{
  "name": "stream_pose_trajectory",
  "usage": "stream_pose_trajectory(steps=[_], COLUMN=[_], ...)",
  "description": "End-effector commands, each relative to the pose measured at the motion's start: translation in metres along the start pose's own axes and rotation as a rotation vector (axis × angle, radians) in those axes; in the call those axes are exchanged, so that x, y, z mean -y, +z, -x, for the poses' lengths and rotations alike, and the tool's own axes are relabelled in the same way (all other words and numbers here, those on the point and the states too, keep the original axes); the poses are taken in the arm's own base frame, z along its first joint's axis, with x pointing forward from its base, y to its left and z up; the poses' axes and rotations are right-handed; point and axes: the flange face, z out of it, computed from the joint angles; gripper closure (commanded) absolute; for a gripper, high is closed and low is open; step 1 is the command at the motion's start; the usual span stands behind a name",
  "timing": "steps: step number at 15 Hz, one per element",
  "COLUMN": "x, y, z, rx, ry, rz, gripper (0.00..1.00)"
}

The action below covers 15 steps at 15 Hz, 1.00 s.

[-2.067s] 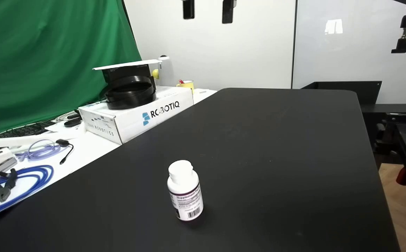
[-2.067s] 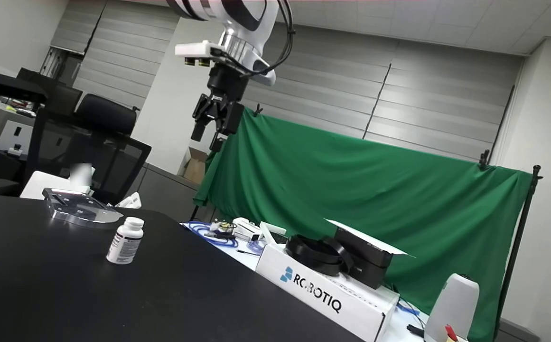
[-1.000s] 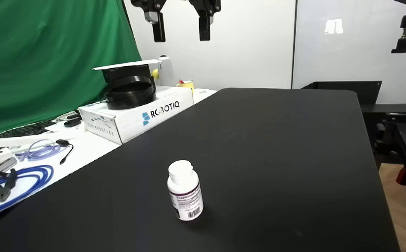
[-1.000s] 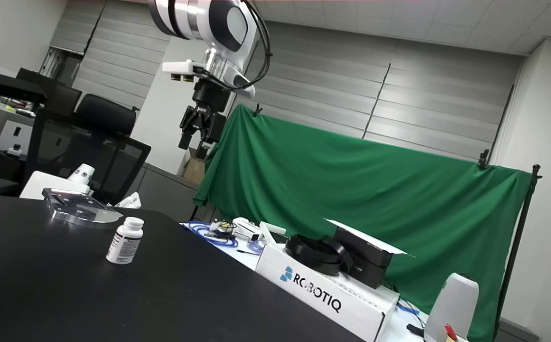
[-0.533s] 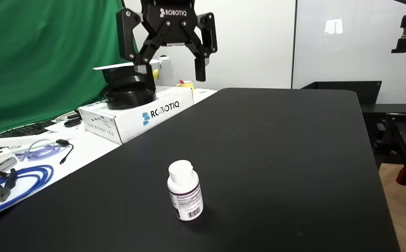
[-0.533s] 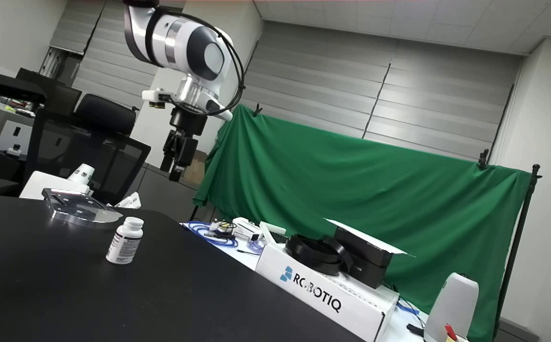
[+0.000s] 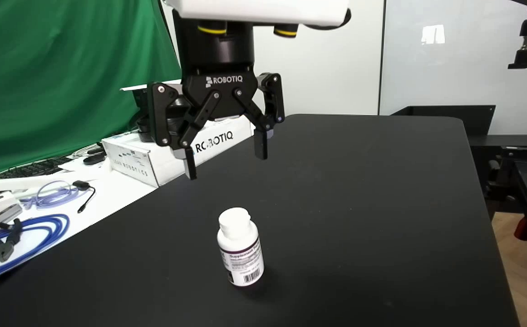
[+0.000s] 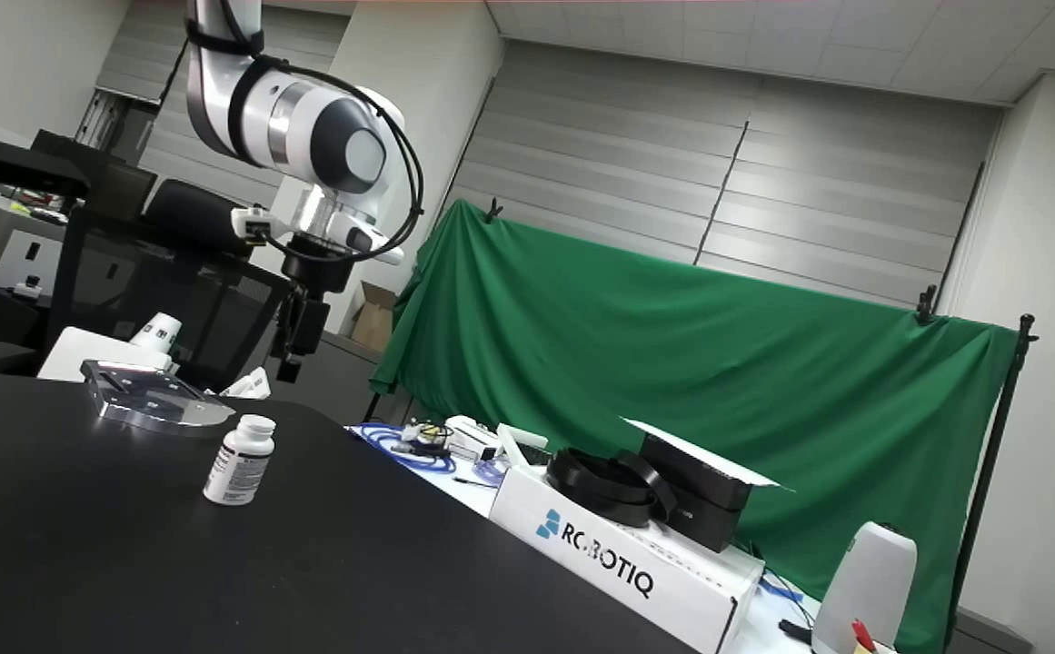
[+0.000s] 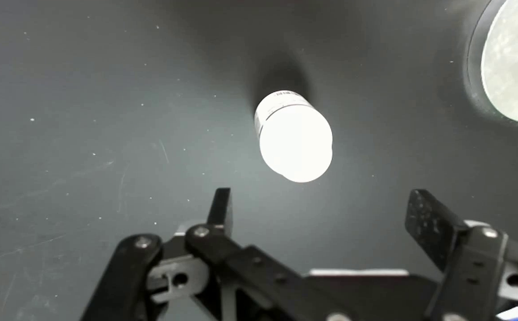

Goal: Pick the bottle and put it on the metal object

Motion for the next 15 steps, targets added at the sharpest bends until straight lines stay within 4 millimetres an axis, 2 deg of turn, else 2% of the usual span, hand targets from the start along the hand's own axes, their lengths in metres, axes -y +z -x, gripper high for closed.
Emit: stream_pose_trajectory(steps=[1, 9, 15], x=[0.004, 0.002, -0.001], y=[0.011, 0.049, 0.070], z=[-0.004, -0.003, -0.008], rx=[-0.018, 0.006, -0.009], ry=[0.012, -0.003, -0.025], rz=[-0.045, -0.045, -0.019], gripper=[0.00, 0.00, 0.00])
